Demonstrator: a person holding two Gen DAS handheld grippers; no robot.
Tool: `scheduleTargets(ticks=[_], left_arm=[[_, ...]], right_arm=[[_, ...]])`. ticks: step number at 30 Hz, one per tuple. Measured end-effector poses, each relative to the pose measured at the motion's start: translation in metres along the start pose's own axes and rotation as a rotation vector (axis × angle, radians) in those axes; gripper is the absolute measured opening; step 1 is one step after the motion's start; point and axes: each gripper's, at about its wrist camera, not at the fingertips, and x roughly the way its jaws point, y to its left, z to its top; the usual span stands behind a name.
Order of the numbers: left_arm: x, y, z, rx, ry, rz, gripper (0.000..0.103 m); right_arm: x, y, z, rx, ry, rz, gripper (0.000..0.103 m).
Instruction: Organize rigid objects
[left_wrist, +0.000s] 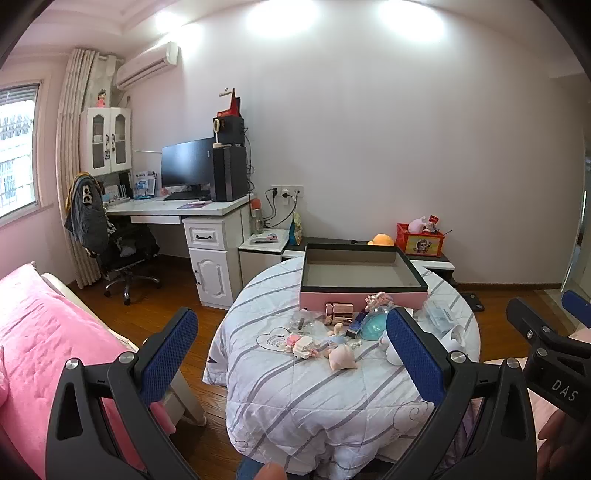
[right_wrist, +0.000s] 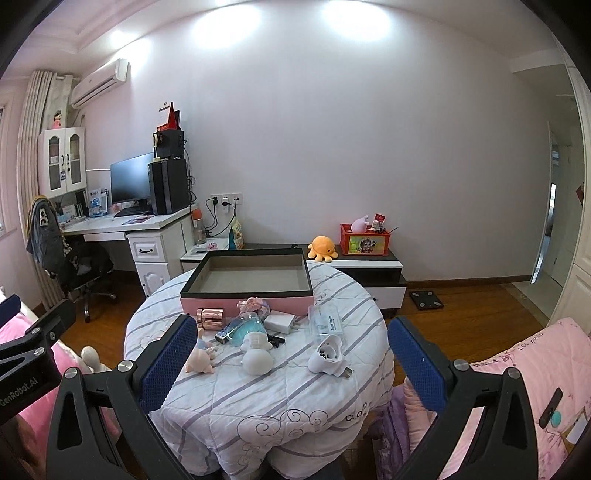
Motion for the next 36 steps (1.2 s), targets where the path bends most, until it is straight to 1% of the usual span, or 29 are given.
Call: scheduleTargets(ticks=[9,25,36], left_arm=[[0.009,-0.002,-0.004,-0.004,0.028,-0.012,0.103],[0.008,-0.003,-0.007,-0.007,0.030,-0.031,0.103],[0.042,-0.002,-0.019,-0.015,0.095,-0.040,0.103]], right_arm=[[0.004,0.000,-0.002,-0.002,0.014,0.007,0.103],[0.008,0.000,-0.004,-0.004,0.024,0.001,0.103],[0.039,0.006,-0.012,-0.019,0.085,0.005,0.103]])
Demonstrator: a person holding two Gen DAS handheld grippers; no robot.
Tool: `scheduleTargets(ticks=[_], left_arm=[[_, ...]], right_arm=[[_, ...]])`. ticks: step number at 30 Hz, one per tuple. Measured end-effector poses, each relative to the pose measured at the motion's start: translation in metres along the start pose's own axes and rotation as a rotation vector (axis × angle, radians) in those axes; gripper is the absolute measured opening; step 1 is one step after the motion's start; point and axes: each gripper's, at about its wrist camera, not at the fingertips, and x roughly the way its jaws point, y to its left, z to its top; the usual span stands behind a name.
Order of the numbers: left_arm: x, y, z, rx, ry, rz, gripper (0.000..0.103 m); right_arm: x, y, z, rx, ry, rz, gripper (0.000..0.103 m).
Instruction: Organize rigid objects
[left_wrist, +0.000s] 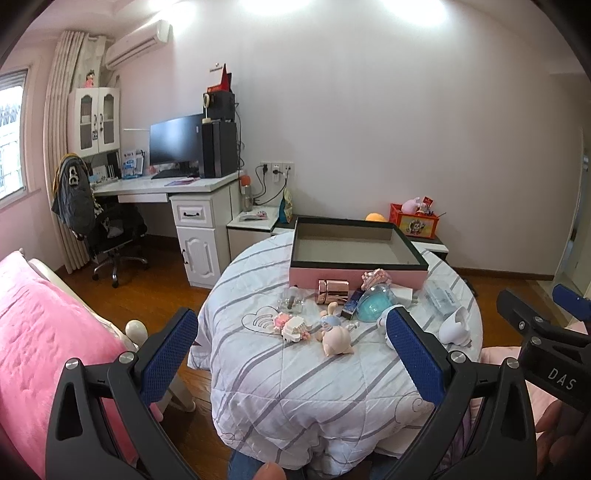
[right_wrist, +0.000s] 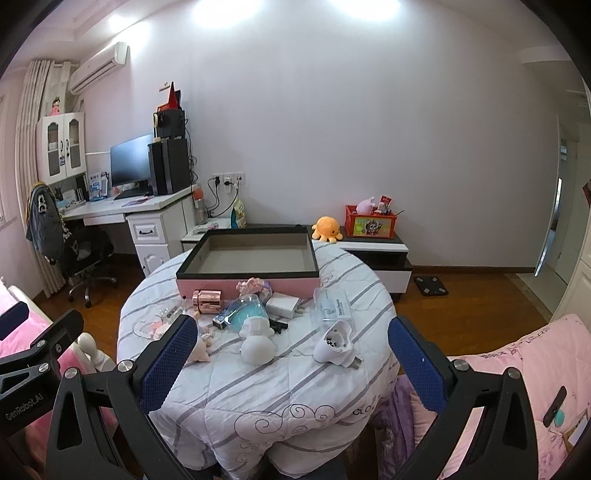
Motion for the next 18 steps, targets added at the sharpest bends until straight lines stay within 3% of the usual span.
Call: scheduleTargets(ticks=[9,18], left_arm=[[0.038,-0.006,-0.002,0.013,0.057,-0.004,0.103],[0.108,-0.011,-0.020,0.016,0.189,-0.026,0.103]], right_arm=[[0.033,-0.005,0.002,-0.001,0.051,-0.001,0.103],[0.105,-0.017,-0.012,-0.001,0.191,0.030,0.103]])
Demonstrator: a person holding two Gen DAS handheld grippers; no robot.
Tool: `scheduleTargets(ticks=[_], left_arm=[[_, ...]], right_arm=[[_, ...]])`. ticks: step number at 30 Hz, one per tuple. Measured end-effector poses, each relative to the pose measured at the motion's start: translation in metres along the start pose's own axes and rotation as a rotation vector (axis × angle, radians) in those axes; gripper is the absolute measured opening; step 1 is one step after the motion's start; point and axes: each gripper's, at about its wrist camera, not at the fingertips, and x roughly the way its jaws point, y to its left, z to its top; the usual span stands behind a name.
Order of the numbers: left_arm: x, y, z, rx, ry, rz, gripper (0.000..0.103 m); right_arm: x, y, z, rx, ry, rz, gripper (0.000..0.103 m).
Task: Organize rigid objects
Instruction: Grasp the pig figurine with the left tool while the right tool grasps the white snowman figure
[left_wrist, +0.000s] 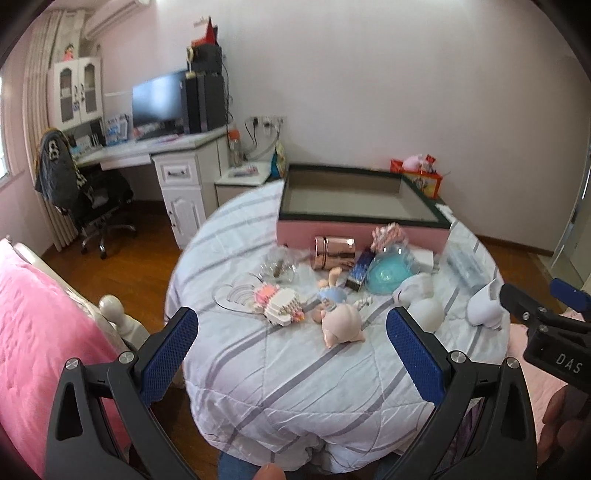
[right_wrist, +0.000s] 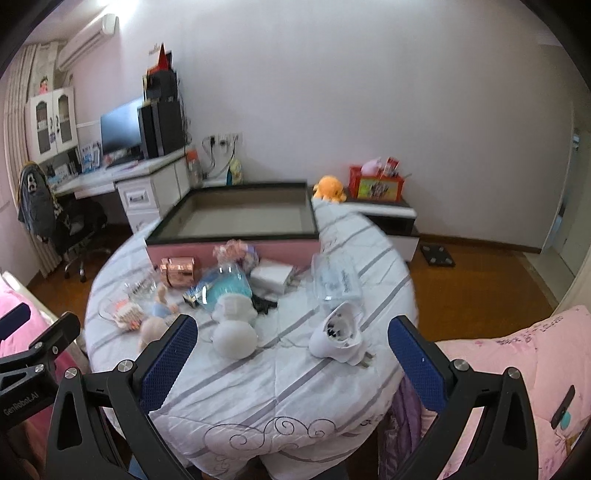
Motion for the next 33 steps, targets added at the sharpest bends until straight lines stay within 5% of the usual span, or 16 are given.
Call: scheduleTargets(ticks=[23,33], left_arm=[[0.125,-0.019,-0.015,-0.042,0.216,-0.067,0.095],[0.143,-0.022,-0.009,0.002,0.203,-0.067,0.091]], right_arm=[[0.110,0.019,0.005,-0.065,0.189,0.148,0.103],[0.119,0.031,0.009,-0.104,0.219,0.196,0.073]])
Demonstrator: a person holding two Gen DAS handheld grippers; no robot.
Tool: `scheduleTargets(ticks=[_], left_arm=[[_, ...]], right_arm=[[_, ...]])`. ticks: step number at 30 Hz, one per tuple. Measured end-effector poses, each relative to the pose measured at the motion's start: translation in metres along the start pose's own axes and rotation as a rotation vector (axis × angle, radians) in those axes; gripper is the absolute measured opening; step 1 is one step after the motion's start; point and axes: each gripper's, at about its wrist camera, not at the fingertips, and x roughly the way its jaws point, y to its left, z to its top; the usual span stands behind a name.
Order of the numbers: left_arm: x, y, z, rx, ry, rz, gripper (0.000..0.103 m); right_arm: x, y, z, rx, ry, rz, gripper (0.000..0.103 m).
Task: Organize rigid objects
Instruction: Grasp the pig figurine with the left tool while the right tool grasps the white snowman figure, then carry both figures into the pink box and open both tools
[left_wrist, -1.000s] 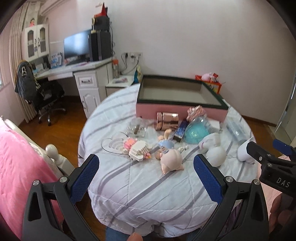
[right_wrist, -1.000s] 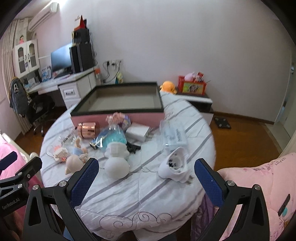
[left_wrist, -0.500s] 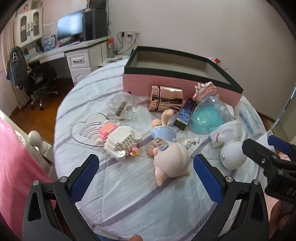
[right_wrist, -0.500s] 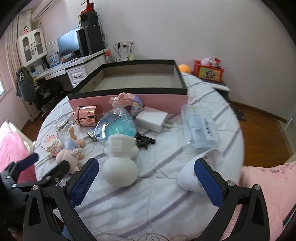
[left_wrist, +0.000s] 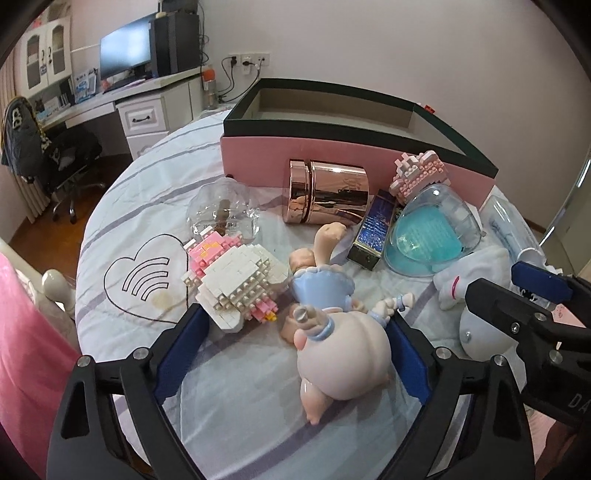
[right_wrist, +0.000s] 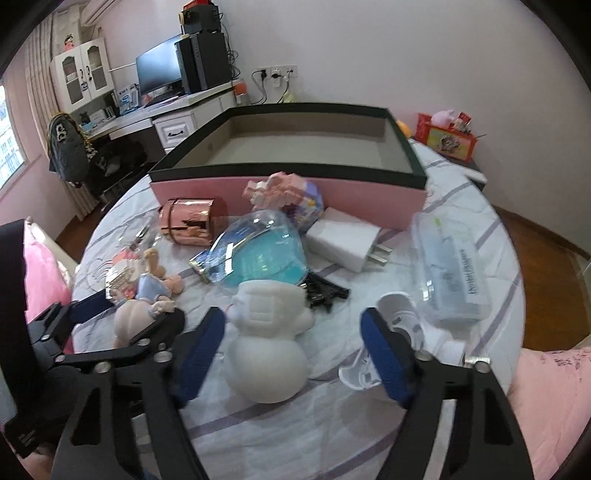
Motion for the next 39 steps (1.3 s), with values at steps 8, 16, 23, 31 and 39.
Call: scheduleTargets(ticks=[8,16,23,31,39], left_arm=[[-0.008,0.010,-0.004,0.004,-0.014,-0.048,0.075],[-0.007,0.008,-0.001,0.010,-0.009,-0.038,0.073],[-0.005,0.008,0.005,-0.014,-0.012,-0.102,0.042],[-0.016,0.013,-0.001,-0.031,-0.027,-0.150,0.042],[-0.036,0.012,-0.004,-0.012,-0.058,-0.174,0.042]], right_arm=[[-0.007,0.002,-0.002,0.004,-0.004,0.039,0.055],[0.024,0.007,-0.006,0.002,0.051,0.073,0.052],[0.020,-0.003,-0.010,0.048,0.016,0.109,0.051],[0.001,-0.013,-0.013,0.079,-0.016,0.148,0.051],[-0.012,-0.013,-0.011,0.079,-0.038,0.172,0.051]])
